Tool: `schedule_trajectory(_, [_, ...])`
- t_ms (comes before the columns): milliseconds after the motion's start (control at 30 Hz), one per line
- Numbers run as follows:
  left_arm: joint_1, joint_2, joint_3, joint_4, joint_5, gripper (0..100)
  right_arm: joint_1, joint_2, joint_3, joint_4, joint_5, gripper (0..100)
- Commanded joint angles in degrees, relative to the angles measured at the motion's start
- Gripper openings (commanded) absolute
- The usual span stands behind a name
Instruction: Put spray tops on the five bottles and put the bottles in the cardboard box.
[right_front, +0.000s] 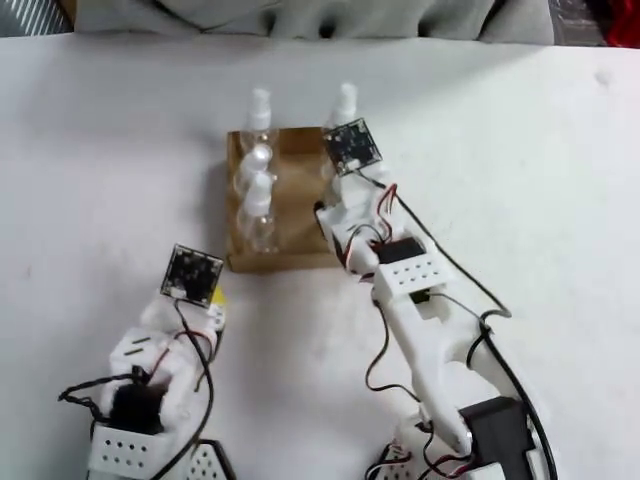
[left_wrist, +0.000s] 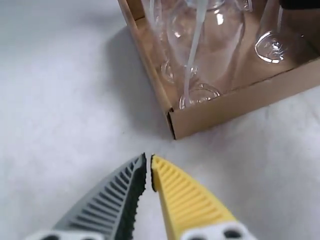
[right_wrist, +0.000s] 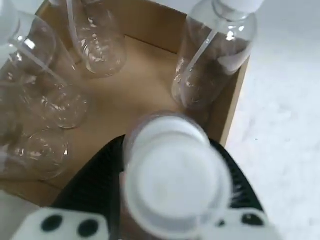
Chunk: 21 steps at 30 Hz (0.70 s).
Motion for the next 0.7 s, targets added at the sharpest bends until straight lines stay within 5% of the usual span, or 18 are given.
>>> schedule_trajectory(0, [-0.1, -0.7, 0.0, 0.4, -0.5, 2, -0.3, -0.2, -0.9, -0.9, 0.6, 18.3])
schedule_trajectory(233, [-0.1, -0.7, 0.0, 0.4, -0.5, 2, -0.7, -0.2, -0.7, -0.9, 0.6, 27.2])
schedule_trajectory(667, [-0.2, -0.7, 0.0, 0.4, -0.5, 2, -3.1, -0.4, -0.5, -0.9, 0.1, 27.6])
